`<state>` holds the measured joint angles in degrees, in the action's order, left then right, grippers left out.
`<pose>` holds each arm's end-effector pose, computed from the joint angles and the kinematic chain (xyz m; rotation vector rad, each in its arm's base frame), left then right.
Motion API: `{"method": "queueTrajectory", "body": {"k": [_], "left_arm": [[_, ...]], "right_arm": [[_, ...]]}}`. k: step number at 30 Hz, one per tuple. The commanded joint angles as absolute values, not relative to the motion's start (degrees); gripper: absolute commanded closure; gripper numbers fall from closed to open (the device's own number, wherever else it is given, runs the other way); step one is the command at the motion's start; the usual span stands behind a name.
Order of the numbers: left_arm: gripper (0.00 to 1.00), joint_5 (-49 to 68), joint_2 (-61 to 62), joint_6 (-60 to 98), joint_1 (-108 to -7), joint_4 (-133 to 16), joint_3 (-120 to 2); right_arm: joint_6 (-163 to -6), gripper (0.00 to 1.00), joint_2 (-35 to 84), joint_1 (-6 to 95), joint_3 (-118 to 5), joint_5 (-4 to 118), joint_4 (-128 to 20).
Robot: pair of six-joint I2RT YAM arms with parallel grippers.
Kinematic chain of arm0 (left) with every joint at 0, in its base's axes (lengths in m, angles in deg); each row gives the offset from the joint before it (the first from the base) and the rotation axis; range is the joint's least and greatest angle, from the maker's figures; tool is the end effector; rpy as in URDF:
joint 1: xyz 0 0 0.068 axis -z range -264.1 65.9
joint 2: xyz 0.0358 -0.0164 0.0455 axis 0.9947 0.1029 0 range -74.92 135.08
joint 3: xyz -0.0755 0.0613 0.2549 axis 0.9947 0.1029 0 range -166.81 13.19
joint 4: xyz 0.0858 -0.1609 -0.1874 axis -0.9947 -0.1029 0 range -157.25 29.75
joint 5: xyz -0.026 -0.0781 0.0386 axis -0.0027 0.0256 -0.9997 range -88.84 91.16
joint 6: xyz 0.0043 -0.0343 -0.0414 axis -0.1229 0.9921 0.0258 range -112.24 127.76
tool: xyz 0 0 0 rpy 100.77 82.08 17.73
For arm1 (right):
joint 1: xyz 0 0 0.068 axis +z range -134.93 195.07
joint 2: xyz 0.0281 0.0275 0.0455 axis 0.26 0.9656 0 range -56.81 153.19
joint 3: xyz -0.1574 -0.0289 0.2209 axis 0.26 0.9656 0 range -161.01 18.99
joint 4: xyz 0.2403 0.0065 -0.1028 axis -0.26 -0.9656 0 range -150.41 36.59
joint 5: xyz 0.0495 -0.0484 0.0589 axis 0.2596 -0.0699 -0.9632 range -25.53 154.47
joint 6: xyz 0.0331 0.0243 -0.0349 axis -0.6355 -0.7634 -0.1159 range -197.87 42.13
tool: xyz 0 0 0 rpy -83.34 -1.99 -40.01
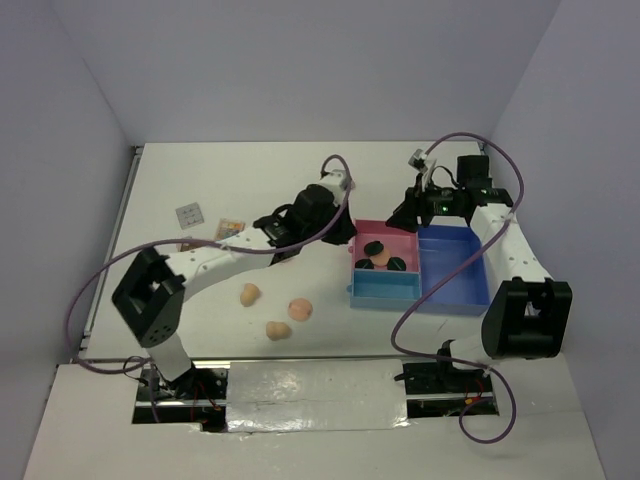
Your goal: Organize the makeup
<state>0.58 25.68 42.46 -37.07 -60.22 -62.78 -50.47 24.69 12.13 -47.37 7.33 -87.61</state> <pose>0.2838 -0.3040 0.2798 0.2204 2.1061 -0.8815 0.2951 0.0147 0.2978 -0.8474 1.9363 0.8880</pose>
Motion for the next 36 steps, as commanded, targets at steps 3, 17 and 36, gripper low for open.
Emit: {"method": "queueTrajectory", "body": {"k": [3,17,36], "left_arm": [[0.66,-6.8,11.6,42.6,-39.4,-59.5,-53.4],[0.31,-13.6,-19.4,50.6,-49.6,-68.4,-27.4],[0.28,-24.6,-41.5,57.2,-51.3,-85.3,-20.0]], "right_arm": [[-30.1,0.41,26.1,16.9,-53.0,2.8,-102.2],[-32.2,0.00,26.2,56.0,-43.1,25.0,-86.5],[-52.7,0.21,45.1,73.3,-47.1,50.7,-75.5]]}}
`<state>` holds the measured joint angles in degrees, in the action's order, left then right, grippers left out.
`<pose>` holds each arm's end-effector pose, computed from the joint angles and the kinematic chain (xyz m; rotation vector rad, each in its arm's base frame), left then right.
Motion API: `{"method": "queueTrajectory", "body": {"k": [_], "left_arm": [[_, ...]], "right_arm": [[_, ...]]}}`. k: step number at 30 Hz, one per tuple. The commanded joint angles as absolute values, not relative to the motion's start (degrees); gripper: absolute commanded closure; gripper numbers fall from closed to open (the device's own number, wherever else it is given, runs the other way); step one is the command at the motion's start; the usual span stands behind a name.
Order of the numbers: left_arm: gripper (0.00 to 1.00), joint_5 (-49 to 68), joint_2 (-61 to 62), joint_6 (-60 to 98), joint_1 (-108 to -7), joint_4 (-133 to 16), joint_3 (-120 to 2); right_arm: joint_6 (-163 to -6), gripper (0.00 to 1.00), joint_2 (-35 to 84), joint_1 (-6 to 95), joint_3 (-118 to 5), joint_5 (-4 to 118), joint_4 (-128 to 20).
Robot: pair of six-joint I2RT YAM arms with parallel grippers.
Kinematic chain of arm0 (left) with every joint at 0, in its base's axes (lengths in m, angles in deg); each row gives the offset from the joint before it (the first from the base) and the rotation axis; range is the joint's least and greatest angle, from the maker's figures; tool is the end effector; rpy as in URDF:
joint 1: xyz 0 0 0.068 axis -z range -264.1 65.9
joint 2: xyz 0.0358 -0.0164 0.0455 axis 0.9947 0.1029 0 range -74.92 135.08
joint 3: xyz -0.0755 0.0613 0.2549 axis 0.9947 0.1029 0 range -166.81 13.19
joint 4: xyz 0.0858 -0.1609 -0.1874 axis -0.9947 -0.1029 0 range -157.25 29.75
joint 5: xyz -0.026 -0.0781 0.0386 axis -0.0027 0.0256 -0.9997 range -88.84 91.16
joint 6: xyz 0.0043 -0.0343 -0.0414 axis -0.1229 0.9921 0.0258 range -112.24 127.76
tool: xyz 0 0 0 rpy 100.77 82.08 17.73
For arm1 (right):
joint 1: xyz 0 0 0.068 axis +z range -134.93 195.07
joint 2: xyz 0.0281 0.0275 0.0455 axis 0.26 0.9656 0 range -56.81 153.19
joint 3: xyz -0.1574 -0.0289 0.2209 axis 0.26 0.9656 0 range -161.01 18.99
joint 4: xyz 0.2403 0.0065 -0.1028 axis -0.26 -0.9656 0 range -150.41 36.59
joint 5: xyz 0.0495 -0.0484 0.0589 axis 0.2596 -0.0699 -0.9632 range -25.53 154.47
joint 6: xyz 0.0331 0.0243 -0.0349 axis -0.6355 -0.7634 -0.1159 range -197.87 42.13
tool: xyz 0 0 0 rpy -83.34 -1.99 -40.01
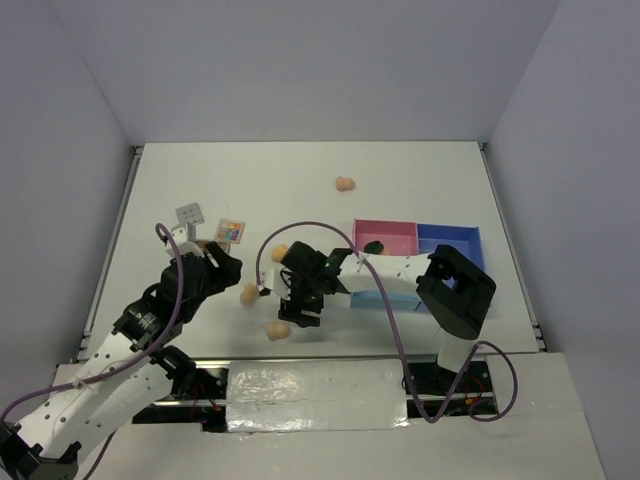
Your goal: Organize the makeup
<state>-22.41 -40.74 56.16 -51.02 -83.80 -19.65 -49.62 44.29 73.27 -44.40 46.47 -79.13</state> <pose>0.1290 -0.0670 0.2711 -0.5270 1.9325 -0.5135 0.1749 0.3028 0.1737 -1.9343 1.9098 0.5813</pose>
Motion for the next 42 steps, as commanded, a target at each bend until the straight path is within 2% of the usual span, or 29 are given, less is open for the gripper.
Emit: {"method": "queueTrajectory", "body": {"k": [1,9,13,16,22,27,35,42], "left_arm": [[0.28,-24.7,-41.6,57.3,-51.3,-85.4,-19.9],[0.28,-25.3,-43.4,58.0,-51.3,-86.4,-19.8],[0.28,-25.6,-43.6,58.3,-51.3,-86.9,-19.8],[0.28,-25.6,-43.8,58.4,-51.3,-87.0,-19.8],[0.29,-25.6,-43.7,58.3,-51.3,-86.6,-19.7],[0.29,-24.6,-43.1,58.0,-51.3,-85.6,-19.2],[0.30,-21.7,-42.2,57.9,-51.3,-81.3,-17.0],[0.34,-19.8,-40.7,57.7,-51.3,-77.8,-15.9]], "right_arm": [[-52.9,0.22,45.3,73.3,-47.2,51.2,-75.3],[-53.7,0.25,48.4,73.3,-48.3,53.6,-75.0],[-53.8,0.31,49.7,73.3,-48.9,53.3,-75.3],[-53.5,0.40,50.5,73.3,-49.0,53.6,-75.6],[-53.1,0.65,49.0,73.3,-48.5,52.0,-76.5],[-51.2,0.76,43.1,71.2,-47.8,47.9,-78.4],[-48.2,0.80,30.6,59.6,-48.3,35.6,-82.4],[-52.4,0.80,24.4,49.4,-47.0,32.9,-82.3]]}}
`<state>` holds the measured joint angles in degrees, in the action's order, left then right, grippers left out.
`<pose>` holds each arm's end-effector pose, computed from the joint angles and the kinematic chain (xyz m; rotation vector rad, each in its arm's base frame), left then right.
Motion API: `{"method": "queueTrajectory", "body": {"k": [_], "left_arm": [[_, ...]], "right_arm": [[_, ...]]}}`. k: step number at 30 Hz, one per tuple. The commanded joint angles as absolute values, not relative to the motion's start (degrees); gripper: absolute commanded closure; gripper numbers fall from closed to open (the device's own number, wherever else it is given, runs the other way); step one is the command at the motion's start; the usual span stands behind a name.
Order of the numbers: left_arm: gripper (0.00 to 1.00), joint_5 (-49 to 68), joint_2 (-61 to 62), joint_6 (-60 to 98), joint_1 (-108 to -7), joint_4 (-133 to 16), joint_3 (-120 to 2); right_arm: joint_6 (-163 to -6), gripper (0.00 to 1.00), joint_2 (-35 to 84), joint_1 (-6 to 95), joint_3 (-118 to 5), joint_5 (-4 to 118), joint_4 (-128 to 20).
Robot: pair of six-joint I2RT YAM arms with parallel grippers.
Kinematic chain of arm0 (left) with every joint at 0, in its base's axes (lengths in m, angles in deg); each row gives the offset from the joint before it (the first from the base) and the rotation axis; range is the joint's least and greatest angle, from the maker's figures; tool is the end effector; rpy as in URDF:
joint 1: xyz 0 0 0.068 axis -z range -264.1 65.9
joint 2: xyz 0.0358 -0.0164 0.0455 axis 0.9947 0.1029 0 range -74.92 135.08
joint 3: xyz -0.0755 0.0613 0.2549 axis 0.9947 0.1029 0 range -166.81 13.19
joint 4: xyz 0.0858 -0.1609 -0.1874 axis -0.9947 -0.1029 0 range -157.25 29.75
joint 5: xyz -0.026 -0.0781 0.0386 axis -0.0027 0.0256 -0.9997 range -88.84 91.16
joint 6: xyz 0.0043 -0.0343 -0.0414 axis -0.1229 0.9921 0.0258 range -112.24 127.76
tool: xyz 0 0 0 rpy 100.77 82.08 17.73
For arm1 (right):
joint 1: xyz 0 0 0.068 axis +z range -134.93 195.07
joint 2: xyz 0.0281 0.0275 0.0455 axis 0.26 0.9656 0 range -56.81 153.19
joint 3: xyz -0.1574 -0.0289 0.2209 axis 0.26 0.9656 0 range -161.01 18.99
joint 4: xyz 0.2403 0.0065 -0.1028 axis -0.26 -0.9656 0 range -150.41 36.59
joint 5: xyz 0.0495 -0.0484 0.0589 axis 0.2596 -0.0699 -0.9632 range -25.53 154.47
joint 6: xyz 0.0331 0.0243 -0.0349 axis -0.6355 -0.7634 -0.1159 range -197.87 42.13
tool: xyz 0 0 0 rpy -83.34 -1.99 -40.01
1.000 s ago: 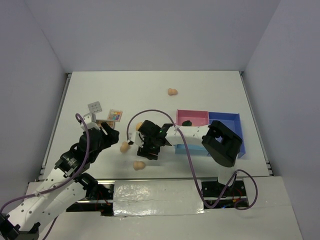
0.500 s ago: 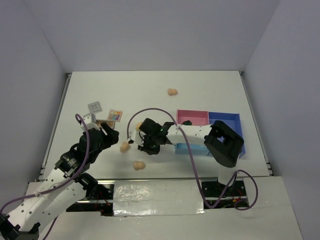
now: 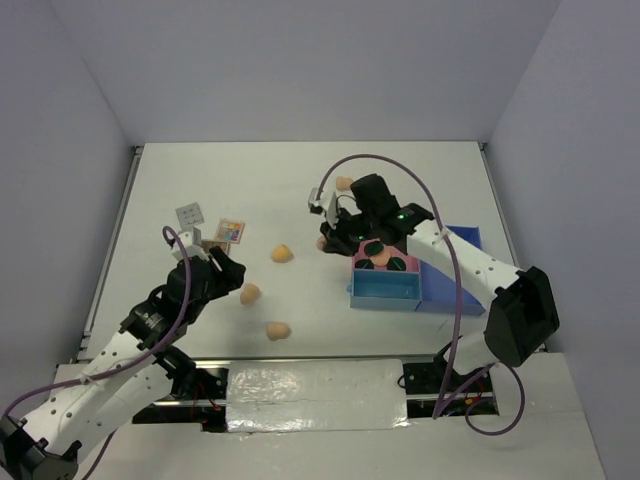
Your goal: Organize the makeup
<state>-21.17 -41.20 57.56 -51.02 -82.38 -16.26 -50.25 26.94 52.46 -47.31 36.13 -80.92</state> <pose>0.1289 -0.0677 0.2541 -0.5384 1.9621 -0.5300 0.2421 0.2061 0.2853 -1.4509 1.8253 0.6652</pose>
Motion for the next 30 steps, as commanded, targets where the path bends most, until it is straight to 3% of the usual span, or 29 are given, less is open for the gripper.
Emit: {"method": "queueTrajectory", "body": {"k": [1,10,19,26,30], "left_arm": [[0.34,-19.2,-40.1,57.6,-51.3,-77.2,-15.6],[0.34,-16.2,-36.4,57.2,-51.3,-73.3,-14.8],[0.31,-16.3,-36.0,57.5,-51.3,-73.4,-14.7],[0.30,-16.6,-36.2,57.8,-51.3,-74.1,-14.6],[0.29,-16.9,-36.1,57.9,-51.3,-73.8,-14.6]], "right_arm": [[-52.7,0.81,24.1,46.2,-46.1,32.7,-82.2],[-54.6,0.76,23.3,31.7,-41.7,34.3,-79.7],[-52.9,0.66,27.7,26.8,-40.3,34.8,-79.8],[-52.7,0.42,29.2,26.1,-39.2,35.3,-79.0],[-52.4,0.33,28.9,26.0,-39.5,35.4,-79.1]]}}
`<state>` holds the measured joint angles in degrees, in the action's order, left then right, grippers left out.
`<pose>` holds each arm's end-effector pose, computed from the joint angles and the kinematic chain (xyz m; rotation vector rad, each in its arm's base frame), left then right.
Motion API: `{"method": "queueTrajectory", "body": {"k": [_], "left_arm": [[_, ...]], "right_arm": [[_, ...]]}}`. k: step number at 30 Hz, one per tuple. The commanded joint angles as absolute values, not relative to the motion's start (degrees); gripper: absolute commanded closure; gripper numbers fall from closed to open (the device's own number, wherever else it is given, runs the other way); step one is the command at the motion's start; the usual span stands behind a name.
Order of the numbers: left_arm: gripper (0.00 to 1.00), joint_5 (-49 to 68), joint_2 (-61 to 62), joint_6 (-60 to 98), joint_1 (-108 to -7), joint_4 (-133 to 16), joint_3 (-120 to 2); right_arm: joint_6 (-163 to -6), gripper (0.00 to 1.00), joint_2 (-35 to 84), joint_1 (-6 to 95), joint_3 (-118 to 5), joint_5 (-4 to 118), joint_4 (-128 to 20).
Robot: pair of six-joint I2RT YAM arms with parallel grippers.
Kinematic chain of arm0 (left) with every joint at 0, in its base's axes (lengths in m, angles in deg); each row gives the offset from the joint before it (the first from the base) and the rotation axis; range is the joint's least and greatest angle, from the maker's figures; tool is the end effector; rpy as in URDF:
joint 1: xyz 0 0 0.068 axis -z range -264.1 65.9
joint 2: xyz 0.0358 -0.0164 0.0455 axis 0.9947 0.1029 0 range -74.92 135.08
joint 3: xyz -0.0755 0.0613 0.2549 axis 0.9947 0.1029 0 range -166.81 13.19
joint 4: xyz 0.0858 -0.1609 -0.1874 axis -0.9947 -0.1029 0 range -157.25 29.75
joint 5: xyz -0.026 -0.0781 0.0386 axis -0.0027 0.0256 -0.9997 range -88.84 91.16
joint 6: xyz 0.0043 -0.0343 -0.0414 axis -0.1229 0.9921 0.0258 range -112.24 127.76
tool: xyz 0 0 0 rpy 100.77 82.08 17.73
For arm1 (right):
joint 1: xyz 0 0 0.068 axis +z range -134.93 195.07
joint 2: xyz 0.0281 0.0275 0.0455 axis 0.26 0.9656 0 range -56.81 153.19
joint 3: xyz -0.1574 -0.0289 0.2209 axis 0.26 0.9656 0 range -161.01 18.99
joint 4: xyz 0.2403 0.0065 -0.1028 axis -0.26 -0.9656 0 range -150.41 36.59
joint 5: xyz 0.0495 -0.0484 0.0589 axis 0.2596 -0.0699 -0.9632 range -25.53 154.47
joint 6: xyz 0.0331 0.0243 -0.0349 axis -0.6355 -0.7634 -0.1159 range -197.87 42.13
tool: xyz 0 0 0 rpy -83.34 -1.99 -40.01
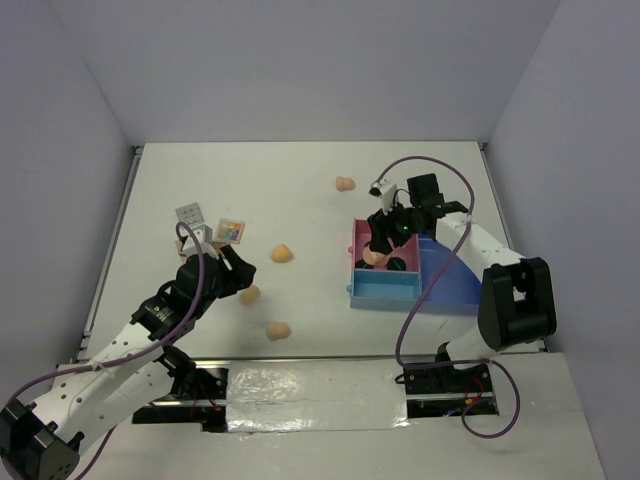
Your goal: Organize the makeup
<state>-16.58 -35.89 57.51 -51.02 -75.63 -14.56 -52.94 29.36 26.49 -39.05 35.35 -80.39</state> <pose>0.1428 -0.0800 0.2422 -0.4939 2.0049 -0.5983 0.2973 0.0776 0.2281 -0.9468 2.2480 0.5372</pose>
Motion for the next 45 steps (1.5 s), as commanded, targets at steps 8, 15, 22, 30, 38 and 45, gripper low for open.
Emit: {"method": "queueTrajectory", "body": {"k": [8,15,22,30,38,45], "left_arm": [[0.28,-17.1,-36.0,57.8,-51.3,-74.0,-14.8],[0.27,-18.2,-36.5,58.1,-51.4,-74.8,-14.9],[0.28,-19.2,-37.8,58.6,-51.5,-76.6,-15.0],[0.27,-19.5,-37.9,58.6,-51.7,-77.7,-15.6],[0.27,-19.4,-38.4,59.2,-51.8,-77.9,-15.3],[0.27,-19.3,-37.8,59.0,-52.1,-78.4,-15.9]], "right_arm": [[-50.4,0.00,24.5,25.9,-41.1,31.8,-76.7],[-41.8,0.00,30.5,26.6,-51.5,19.8,-85.5],[-29.8,0.10,25.2,34.5,-47.6,9.7,-87.9],[-40.0,0.29,28.3,42.3,-47.5,24.2,-75.5],[-52.6,0.00,51.7,40.3,-75.3,54.2,-83.3],[-67.6,0.00,66.5,37.4,-95.3,58.0,-90.7]]}}
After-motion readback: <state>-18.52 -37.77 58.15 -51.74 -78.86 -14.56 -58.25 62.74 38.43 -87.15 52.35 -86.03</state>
